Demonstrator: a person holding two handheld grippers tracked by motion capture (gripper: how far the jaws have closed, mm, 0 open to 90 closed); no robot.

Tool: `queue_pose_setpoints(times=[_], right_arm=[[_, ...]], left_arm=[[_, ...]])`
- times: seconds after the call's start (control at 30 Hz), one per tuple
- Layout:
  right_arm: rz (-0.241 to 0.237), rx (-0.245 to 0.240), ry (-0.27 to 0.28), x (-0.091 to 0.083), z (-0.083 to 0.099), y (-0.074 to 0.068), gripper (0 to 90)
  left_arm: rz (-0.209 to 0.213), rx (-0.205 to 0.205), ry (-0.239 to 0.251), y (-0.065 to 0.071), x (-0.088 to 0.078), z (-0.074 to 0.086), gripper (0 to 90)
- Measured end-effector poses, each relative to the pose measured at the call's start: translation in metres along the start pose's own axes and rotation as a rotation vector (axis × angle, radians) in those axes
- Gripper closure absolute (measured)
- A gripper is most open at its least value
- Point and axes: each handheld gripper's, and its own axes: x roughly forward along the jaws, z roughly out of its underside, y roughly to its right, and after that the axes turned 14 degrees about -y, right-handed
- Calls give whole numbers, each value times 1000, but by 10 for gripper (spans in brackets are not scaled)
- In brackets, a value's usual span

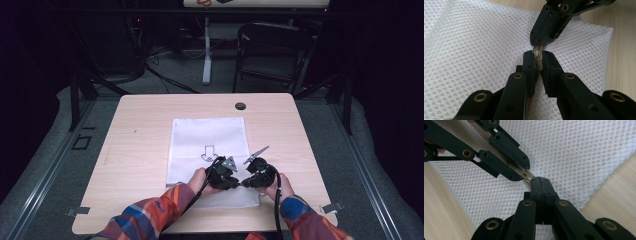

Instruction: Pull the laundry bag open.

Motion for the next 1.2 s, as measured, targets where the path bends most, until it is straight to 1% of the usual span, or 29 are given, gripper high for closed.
queue_pose_setpoints(times=[0.07,0.13,0.23,0.27,0.3,0.33,0.4,0.63,0.67,0.7,0.77,0.8,0.93,0.97,1.0,1.03,1.07,1.13,1.2], right_arm=[[-6,2,-9,-1,0,1,900],[-5,5,-3,0,0,1,900],[-8,10,-3,0,0,1,900],[-8,10,-4,0,0,1,900],[-9,11,-2,0,0,2,900],[-14,13,-2,0,1,2,900],[-15,13,-2,0,1,2,900],[-28,20,3,0,1,2,900],[-28,22,3,0,1,2,900],[-28,22,2,0,1,2,900],[-22,21,-2,0,1,2,900],[-22,20,-2,0,1,2,900],[-24,24,0,0,1,3,900],[-24,24,-1,0,1,3,900],[-23,28,-3,0,1,2,900],[-23,29,-2,0,1,2,900],[-31,34,5,0,1,2,900],[-25,35,-1,0,1,2,900],[-20,34,-5,0,1,1,900]], left_arm=[[0,1,-2,0,0,0,819],[-20,6,-20,1,-2,0,819],[-21,9,-18,1,-2,0,820],[-17,4,-24,0,-3,1,819],[-2,4,-9,-1,-3,2,819],[-7,2,-17,-1,-4,3,819],[0,3,-11,-2,-3,3,819],[4,4,-14,-2,-4,3,819],[-8,4,-28,-2,-5,4,819],[8,2,-16,-3,-5,5,819],[11,2,-16,-3,-6,7,819],[6,0,-15,-3,-7,8,819],[12,-3,-22,-4,-7,8,818],[-1,-1,-34,-4,-8,8,818],[11,0,-25,-5,-8,9,818],[1,-5,-39,-5,-9,9,819],[1,-6,-40,-5,-9,10,818],[8,-8,-30,-5,-9,11,818],[7,-6,-41,-6,-10,12,818]])
